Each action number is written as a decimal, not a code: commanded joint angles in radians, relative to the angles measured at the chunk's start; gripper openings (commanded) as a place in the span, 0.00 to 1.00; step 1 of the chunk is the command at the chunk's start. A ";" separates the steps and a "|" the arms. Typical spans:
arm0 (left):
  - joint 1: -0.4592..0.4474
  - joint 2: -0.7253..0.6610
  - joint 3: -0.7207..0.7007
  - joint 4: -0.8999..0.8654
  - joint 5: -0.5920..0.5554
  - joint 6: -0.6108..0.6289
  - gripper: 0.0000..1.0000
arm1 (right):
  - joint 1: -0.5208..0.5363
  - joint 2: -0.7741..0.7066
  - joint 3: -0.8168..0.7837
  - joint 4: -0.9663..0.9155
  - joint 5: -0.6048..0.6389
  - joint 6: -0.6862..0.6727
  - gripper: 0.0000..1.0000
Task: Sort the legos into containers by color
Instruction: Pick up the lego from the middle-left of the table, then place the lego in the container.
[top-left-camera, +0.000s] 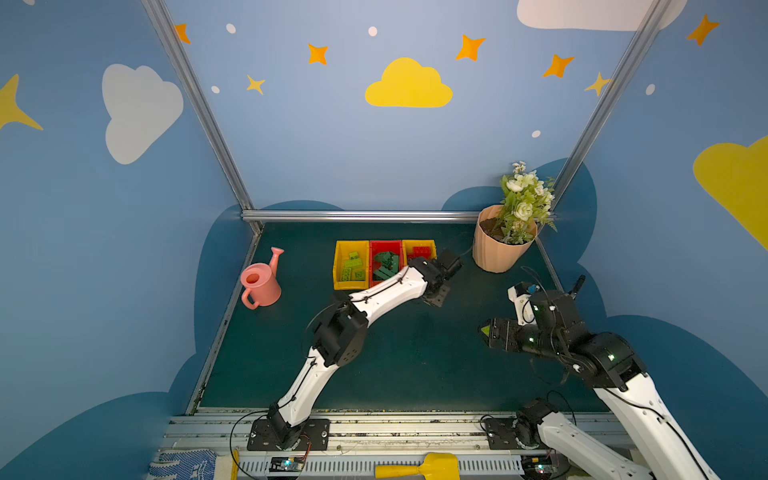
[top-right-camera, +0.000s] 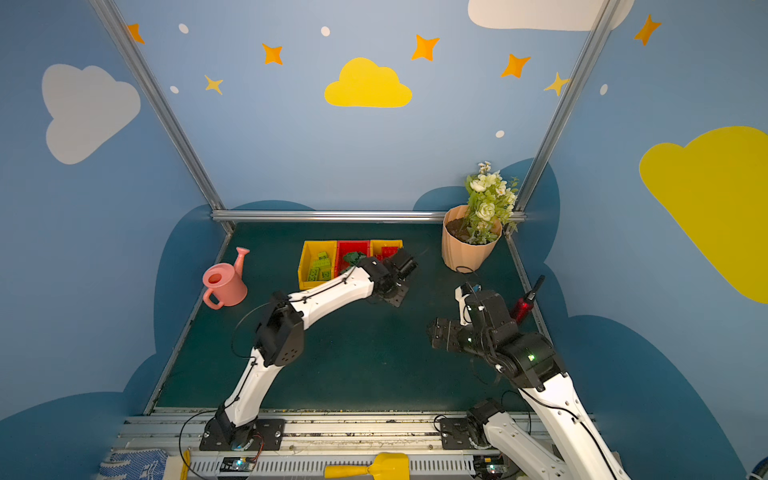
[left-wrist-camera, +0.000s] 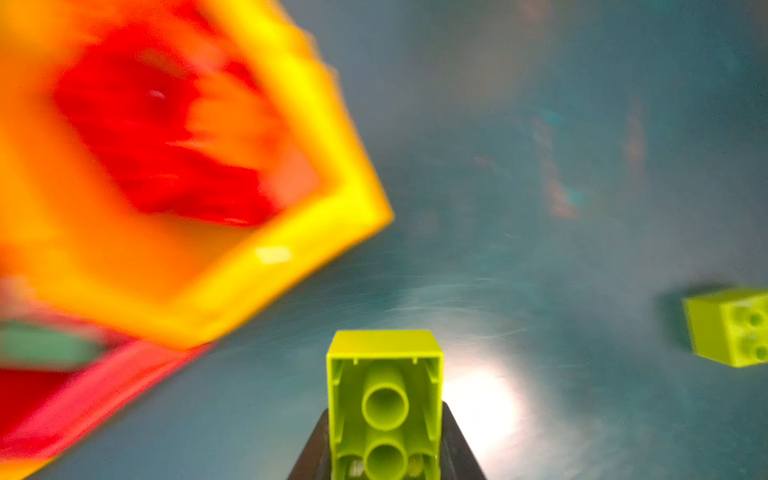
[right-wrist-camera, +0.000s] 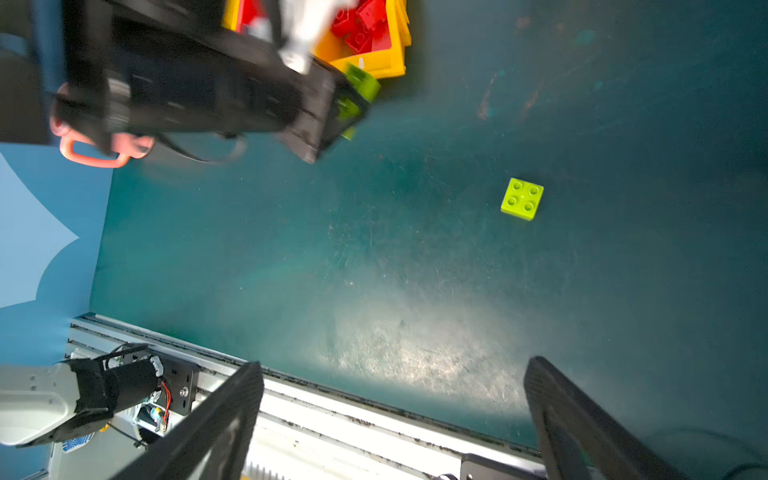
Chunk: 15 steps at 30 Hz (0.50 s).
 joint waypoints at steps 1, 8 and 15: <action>0.079 -0.101 -0.082 0.020 -0.051 -0.022 0.26 | -0.004 0.055 0.048 0.058 -0.027 -0.028 0.97; 0.285 -0.233 -0.228 0.070 -0.035 -0.059 0.26 | -0.003 0.184 0.118 0.103 -0.067 -0.048 0.97; 0.435 -0.222 -0.246 0.088 0.014 -0.089 0.27 | -0.004 0.291 0.187 0.107 -0.086 -0.066 0.97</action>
